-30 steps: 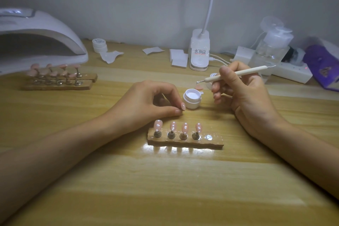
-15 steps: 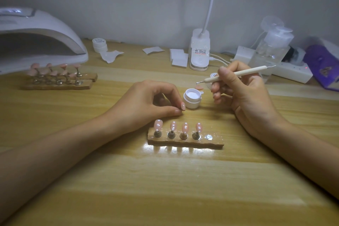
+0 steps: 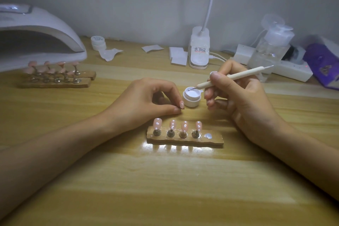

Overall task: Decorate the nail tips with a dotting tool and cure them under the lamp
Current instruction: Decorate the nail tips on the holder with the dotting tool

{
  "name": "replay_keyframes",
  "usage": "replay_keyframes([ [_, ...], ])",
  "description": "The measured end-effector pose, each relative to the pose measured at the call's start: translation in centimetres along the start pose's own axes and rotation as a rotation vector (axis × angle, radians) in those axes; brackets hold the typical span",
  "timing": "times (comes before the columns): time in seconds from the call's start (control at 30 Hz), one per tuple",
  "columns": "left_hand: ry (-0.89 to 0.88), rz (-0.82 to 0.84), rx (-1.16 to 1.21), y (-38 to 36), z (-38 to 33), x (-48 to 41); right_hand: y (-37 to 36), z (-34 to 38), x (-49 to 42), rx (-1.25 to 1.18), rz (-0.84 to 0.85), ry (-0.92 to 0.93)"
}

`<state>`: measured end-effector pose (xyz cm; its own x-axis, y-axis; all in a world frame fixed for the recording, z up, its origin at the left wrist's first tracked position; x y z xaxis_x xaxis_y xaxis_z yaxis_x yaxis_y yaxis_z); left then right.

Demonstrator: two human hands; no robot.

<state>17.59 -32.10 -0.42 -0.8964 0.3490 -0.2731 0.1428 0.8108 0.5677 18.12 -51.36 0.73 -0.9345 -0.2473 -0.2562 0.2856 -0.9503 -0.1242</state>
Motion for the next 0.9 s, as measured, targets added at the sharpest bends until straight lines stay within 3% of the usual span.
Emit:
replay_keyframes([
  [0.9,0.002,-0.007,-0.018,0.01,-0.2,0.1,-0.63,-0.74,0.23,0.09,0.034,-0.086],
])
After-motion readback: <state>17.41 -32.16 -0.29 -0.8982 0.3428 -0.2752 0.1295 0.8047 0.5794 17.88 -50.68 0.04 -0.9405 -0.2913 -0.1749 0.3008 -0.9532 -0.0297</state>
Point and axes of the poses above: each hand's wrist, its own x-axis away from the middle knuckle, its own y-axis out of the back of the hand, z = x × y, the point moved 3 cm from there along -x, towards the middle knuckle, and after that the axes turned 3 degrees about -z, right-handed, at the moved point
